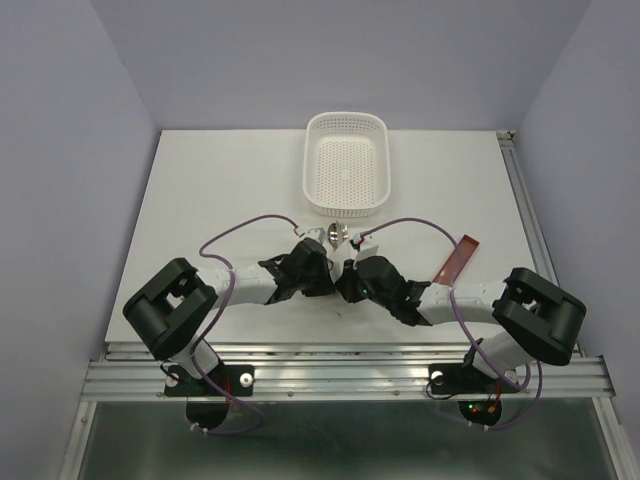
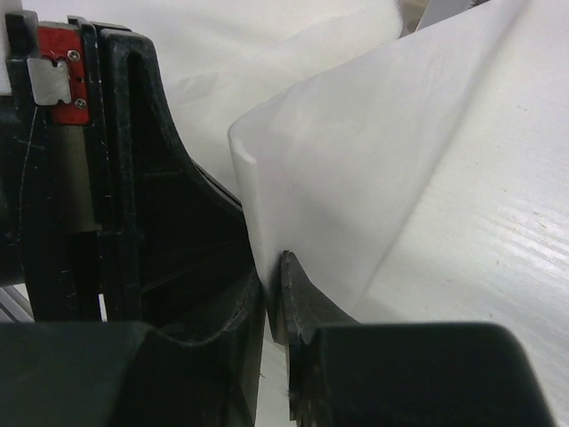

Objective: Place the utensils on the paper napkin and roll it up

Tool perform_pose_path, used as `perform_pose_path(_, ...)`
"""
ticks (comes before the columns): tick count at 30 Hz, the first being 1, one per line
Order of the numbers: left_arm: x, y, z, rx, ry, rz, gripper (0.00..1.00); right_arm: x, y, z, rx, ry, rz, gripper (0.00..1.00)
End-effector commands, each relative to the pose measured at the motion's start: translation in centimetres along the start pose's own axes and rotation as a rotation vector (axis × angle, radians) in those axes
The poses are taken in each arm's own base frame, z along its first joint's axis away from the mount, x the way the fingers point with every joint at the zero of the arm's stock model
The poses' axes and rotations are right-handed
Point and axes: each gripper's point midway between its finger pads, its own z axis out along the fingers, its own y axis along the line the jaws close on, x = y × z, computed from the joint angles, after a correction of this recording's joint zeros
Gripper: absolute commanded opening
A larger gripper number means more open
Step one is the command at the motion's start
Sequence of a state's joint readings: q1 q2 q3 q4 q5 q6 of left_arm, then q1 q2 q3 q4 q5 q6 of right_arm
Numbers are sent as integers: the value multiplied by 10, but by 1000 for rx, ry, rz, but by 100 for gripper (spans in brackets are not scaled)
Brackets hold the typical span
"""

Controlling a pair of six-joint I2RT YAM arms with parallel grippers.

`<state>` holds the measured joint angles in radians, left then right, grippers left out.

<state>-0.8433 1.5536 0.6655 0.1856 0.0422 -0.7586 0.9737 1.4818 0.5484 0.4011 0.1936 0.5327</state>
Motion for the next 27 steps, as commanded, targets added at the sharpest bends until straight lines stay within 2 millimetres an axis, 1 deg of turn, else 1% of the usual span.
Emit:
perform_pose_path(1,-20,-16,-14,16,-51,-15,20,-8,10,4,-41,-19,-16,19)
perform_pose_path(3,-25,-18,-18,10,-58,-25,23,-4,8,5,-36,-8,-16,19)
perform_pose_path(5,-28,-18,-20,6,-58,-39,24,0,6,6,-29,4,-8,20)
perform_pose_path(8,-40,-10,-28,-40,-93,-67,31,9,5,8,-25,26,0,19)
perform_pose_path(10,-48,-5,-32,-57,-113,-84,34,10,4,8,-22,22,4,19)
perform_pose_path(11,-47,0,-35,-76,-110,-93,36,10,5,8,-22,22,3,19)
perform_pose_path(12,-54,0,-40,-73,-131,-99,42,11,4,9,-18,23,2,19)
perform_pose_path(13,-59,3,-43,-82,-146,-109,44,9,5,9,-16,20,4,19)
perform_pose_path(14,-61,3,-46,-80,-157,-107,45,10,5,9,-15,20,0,19)
perform_pose_path(16,-74,3,-56,-72,-198,-113,53,12,5,10,-10,27,-5,19)
perform_pose_path(17,-78,2,-59,-66,-213,-112,57,11,6,10,-8,24,-3,19)
perform_pose_path(18,-85,-3,-64,-51,-233,-110,66,12,7,10,-9,26,-5,19)
perform_pose_path(19,-86,-7,-66,-38,-232,-103,68,13,6,10,-6,28,-7,19)
perform_pose_path(22,-90,-19,-67,-1,-221,-103,72,13,6,10,3,26,-11,20)
perform_pose_path(25,-86,-23,-61,11,-182,-114,76,14,6,10,11,29,-15,20)
perform_pose_path(26,-82,-22,-55,4,-162,-115,77,17,5,11,15,34,-17,20)
perform_pose_path(27,-83,-23,-53,3,-161,-117,78,17,5,11,17,34,-18,20)
